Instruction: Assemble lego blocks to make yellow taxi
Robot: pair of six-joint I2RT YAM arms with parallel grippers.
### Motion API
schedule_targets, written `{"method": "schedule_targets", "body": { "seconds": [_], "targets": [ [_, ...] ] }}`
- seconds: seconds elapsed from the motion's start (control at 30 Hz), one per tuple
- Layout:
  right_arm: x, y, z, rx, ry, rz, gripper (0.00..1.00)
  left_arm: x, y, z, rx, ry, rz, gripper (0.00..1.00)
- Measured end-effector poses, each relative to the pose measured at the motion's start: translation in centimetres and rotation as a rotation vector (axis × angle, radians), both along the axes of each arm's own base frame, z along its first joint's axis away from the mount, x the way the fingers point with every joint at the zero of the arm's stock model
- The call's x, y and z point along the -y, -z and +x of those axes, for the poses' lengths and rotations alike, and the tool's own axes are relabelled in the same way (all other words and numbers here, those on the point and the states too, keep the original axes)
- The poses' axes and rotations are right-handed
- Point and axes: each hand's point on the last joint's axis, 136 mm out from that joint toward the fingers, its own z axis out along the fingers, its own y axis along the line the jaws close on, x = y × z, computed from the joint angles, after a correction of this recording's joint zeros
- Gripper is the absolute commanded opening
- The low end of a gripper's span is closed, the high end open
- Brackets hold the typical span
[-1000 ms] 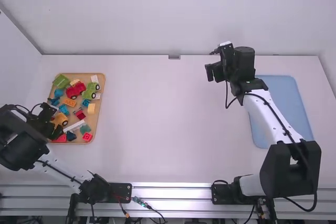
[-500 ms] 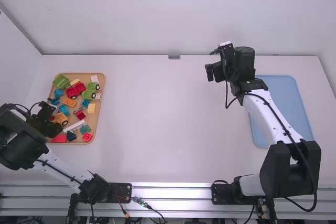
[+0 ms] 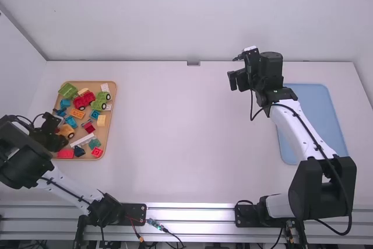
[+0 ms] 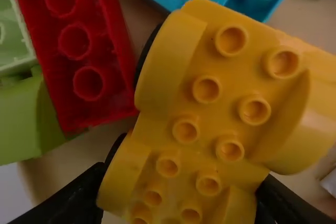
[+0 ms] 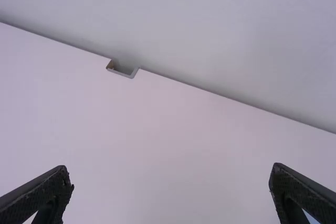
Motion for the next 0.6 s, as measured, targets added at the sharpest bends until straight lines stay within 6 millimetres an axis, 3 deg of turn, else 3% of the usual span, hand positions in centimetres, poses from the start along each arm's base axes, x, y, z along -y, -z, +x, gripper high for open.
{"method": "schedule_targets", "body": {
  "seconds": [0.3, 0.43, 0.57, 0.6],
  "targets": [
    [0.0, 0.1, -0.1, -0.005, -0.001, -0.001, 0.99, 1.0, -1.0, -0.4, -0.053, -0.052, -0.093, 0.57],
    [0.0, 0.1, -0.1, -0.006, 0.000, -0.001, 0.99, 1.3, -3.5, -0.1, -0.089, -0.046, -0.143, 0.58],
    [0.0, 0.1, -0.1, -0.006, -0.001, -0.002, 0.99, 2.0, -7.8, 1.4, -0.107, -0.033, -0.170, 0.57],
    [0.0, 0.1, -0.1, -0.006, -0.001, -0.002, 0.99, 2.0, -7.8, 1.4, -0.107, -0.033, -0.170, 0.57]
  ]
}}
